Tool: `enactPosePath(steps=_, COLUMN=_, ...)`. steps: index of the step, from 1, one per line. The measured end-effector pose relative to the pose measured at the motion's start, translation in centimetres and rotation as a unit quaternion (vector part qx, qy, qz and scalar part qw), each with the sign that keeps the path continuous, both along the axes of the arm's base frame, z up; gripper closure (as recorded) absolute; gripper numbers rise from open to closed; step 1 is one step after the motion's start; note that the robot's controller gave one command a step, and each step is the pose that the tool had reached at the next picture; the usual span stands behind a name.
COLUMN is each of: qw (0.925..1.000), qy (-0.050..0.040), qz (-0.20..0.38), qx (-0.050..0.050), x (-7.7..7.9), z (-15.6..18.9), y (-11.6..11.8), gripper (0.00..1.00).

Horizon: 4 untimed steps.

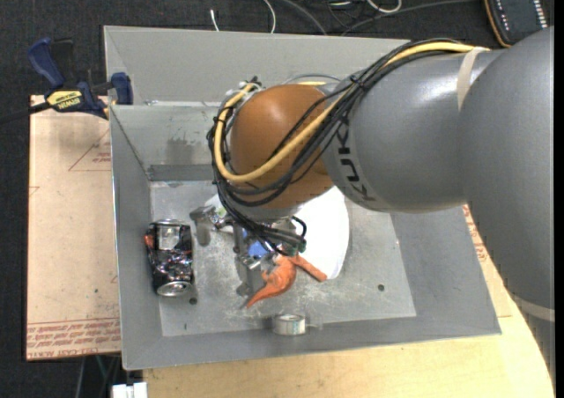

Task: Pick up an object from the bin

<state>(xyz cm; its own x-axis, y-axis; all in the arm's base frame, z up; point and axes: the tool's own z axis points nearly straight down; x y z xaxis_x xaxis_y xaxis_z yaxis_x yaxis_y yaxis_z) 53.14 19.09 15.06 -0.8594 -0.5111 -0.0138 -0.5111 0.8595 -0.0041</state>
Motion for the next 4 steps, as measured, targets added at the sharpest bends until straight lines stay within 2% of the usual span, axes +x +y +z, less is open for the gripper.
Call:
enactPosePath(steps=1, qw=0.9999, qy=-0.0029, qz=0.013, qx=0.005, x=-4.5, z=-6.2, y=5.3, gripper=0.00)
enactPosePath(steps=2, qw=0.9973, qy=-0.0078, qz=0.072, qx=0.001, x=6.6, z=4.1, y=-4.8, gripper=1.00)
enactPosePath(steps=3, qw=0.9973, qy=-0.0076, qz=0.073, qx=0.001, x=6.6, z=4.1, y=-4.7, gripper=1.00)
enactPosePath(steps=4, qw=0.9942, qy=-0.0061, qz=-0.107, qx=0.005, x=1.1, z=4.6, y=-6.2, gripper=1.00)
